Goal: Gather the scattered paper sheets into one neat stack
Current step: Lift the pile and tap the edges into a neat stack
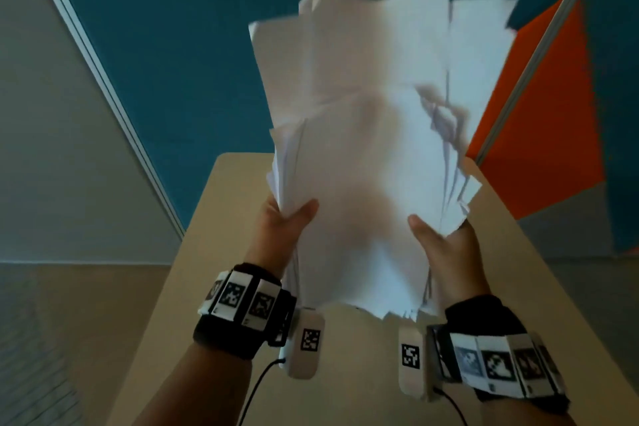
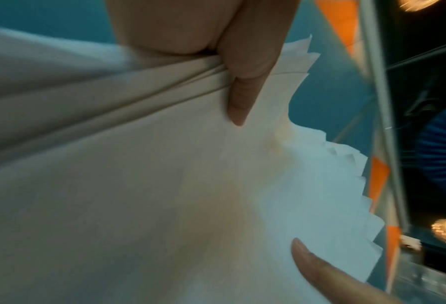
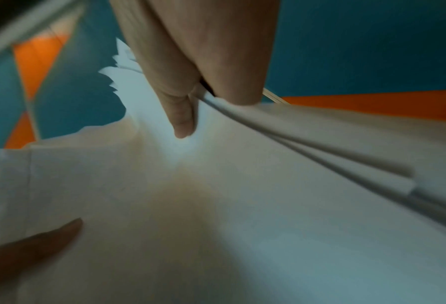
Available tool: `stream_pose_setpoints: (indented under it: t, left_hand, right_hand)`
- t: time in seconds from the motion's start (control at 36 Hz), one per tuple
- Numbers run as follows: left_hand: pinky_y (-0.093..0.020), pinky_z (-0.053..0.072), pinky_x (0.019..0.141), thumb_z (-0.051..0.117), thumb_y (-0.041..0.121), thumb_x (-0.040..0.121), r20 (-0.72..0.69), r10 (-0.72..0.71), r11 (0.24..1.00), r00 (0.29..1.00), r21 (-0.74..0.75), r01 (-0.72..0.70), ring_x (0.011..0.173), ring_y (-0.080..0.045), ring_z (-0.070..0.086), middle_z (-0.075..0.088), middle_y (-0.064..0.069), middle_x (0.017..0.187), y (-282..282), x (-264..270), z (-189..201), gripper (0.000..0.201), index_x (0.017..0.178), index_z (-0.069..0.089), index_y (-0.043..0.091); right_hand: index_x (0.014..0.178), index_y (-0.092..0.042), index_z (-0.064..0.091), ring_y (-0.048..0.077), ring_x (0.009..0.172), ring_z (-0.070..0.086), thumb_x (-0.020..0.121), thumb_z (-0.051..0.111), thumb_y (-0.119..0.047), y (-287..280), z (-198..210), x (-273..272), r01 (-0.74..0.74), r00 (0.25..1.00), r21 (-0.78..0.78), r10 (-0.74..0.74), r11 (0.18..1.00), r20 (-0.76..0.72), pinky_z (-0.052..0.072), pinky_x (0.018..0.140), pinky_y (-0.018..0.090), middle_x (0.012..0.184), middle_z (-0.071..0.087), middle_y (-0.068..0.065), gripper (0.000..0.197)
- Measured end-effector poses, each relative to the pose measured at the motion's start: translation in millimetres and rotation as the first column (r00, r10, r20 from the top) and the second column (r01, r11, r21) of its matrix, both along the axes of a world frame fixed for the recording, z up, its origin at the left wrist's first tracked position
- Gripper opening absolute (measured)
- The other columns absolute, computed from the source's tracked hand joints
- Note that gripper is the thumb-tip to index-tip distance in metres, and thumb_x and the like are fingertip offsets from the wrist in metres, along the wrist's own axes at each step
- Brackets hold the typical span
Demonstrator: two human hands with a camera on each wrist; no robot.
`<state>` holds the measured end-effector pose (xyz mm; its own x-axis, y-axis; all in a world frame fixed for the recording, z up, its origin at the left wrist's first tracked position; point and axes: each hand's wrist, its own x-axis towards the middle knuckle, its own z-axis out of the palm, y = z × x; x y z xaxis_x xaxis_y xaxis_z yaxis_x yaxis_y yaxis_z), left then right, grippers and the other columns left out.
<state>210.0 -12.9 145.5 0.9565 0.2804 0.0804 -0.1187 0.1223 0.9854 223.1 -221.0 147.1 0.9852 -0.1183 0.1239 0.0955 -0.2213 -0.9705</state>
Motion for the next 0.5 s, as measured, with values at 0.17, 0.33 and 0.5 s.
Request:
stream_pose_setpoints:
  t: [0.17, 0.33, 0.5]
  left_hand:
    - [-0.012, 0.056, 0.067, 0.057, 0.005, 0.088, 0.189, -0.03, 0.998, 0.982, 0.058, 0.02, 0.069, 0.005, 0.066, 0.067, 0.005, 0.085, -8.1, -33.9, 62.0, 0.023, 0.089, 0.061, 0.028]
    - [-0.025, 0.058, 0.075, 0.073, 0.013, 0.073, -0.033, -0.002, 1.0, 0.999, 0.024, 0.003, 0.079, -0.008, 0.07, 0.074, 0.007, 0.081, -6.4, -58.3, 16.3, 0.019, 0.086, 0.066, 0.024]
    - [-0.049, 0.051, 0.09, 0.067, 0.001, 0.08, -0.299, 0.032, 0.999, 0.954, 0.032, -0.023, 0.065, -0.011, 0.066, 0.071, 0.008, 0.067, -16.4, -77.5, -38.9, 0.014, 0.08, 0.065, 0.015]
  right_hand:
    - [0.105, -0.032, 0.059, -0.013, 0.092, 0.06, 0.086, 0.061, -0.015, -5.4, 51.2, -31.4, 0.01, 0.98, 0.062, -0.022, 0.998, 0.2, 0.044, 0.086, 0.006, 0.095, 0.06, -0.027, 0.025]
    - [0.101, -0.01, 0.064, 0.021, 0.095, 0.067, 0.081, 0.066, -0.008, -19.1, 20.3, -58.9, -0.033, 0.999, 0.1, 0.031, 0.994, 0.024, 0.051, 0.095, 0.04, 0.098, 0.069, 0.006, 0.02]
    - [0.102, -0.008, 0.065, 0.036, 0.104, 0.064, 0.079, 0.071, -0.021, -25.8, -42.5, -71.0, -0.025, 0.971, 0.028, 0.031, 0.999, -0.238, 0.048, 0.098, 0.053, 0.104, 0.069, 0.019, 0.027]
